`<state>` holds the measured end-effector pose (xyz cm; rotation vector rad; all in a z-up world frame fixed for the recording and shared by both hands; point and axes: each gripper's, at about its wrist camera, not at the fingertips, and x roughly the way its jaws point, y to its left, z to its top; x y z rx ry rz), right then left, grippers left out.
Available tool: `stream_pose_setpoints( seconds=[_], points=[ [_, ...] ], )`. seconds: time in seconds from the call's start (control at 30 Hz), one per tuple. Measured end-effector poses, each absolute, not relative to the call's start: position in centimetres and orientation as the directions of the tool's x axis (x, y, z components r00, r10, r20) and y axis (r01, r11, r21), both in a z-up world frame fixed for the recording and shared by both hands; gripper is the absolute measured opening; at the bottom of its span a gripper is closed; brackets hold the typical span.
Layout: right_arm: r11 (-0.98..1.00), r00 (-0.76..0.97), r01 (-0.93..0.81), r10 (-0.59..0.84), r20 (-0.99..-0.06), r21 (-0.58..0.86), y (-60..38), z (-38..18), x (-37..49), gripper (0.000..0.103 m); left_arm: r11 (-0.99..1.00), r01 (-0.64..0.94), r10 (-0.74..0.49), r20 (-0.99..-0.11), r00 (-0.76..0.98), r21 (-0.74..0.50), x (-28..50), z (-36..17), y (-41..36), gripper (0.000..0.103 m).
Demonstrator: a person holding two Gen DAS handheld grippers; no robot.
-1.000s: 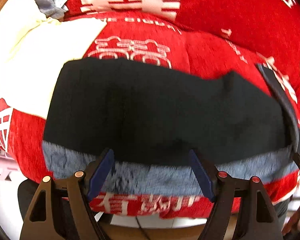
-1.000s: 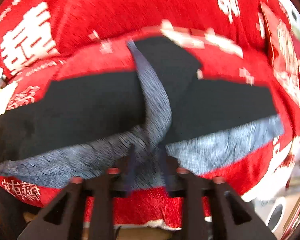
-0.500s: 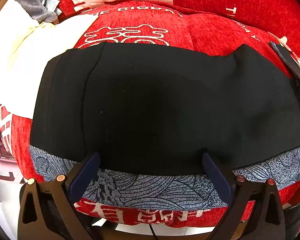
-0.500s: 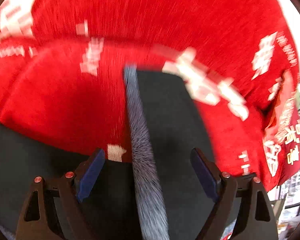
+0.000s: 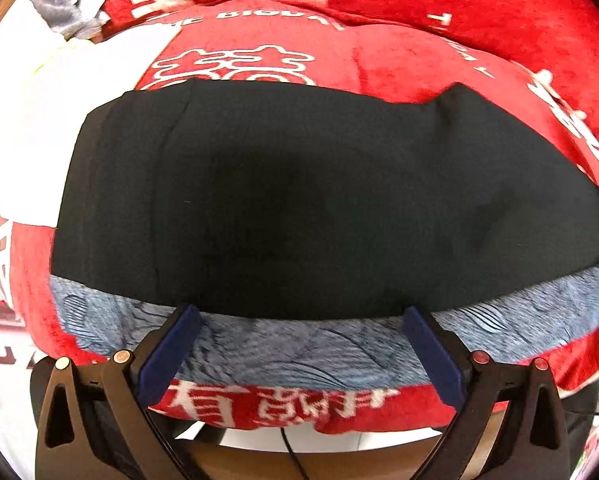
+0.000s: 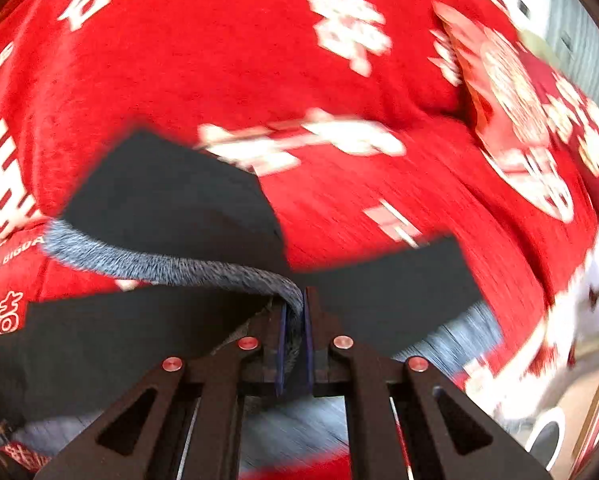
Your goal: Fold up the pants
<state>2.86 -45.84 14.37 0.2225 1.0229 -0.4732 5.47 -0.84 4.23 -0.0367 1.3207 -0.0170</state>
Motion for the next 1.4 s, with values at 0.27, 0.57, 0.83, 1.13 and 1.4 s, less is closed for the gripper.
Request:
stream_pose_setpoints(
  seconds=[0.27, 0.57, 0.83, 1.13, 1.4],
  points=[
    [0.801, 0.407, 0.586, -0.160, -0.899, 0.123, -51.8, 7.9, -3.5, 0.021, 1.000, 0.012, 0.004, -0.973, 0.229, 0.007, 5.5, 3.4, -1.9, 0.102],
    [0.668, 0.631, 0.575, 0.006, -0.776, 0.473, -57.0, 7.1, -4.3, 0.086, 1.000, -0.013, 0.022, -0.975, 0.219, 0.020, 5.0, 3.1, -0.8, 0.102],
    [0.667, 0.663, 0.550, 0.018, -0.748, 0.503, -57.5, 7.1, -2.0, 0.086, 0.999, -0.025, 0.046, -0.974, 0.221, 0.042, 6.0, 2.6, -2.2, 0.102],
    [0.768, 0.652, 0.527, -0.089, -0.753, 0.365, -56.0, 12.0, -1.0, 0.007, 0.998, -0.057, 0.012, -0.972, 0.233, -0.001, 5.9, 3.8, -1.1, 0.102],
    [0.792, 0.575, 0.561, -0.165, -0.802, 0.239, -55.5, 11.2, -2.8, 0.008, 1.000, 0.001, 0.024, -0.977, 0.211, 0.024, 6.4, 2.7, -2.3, 0.102]
  ],
)
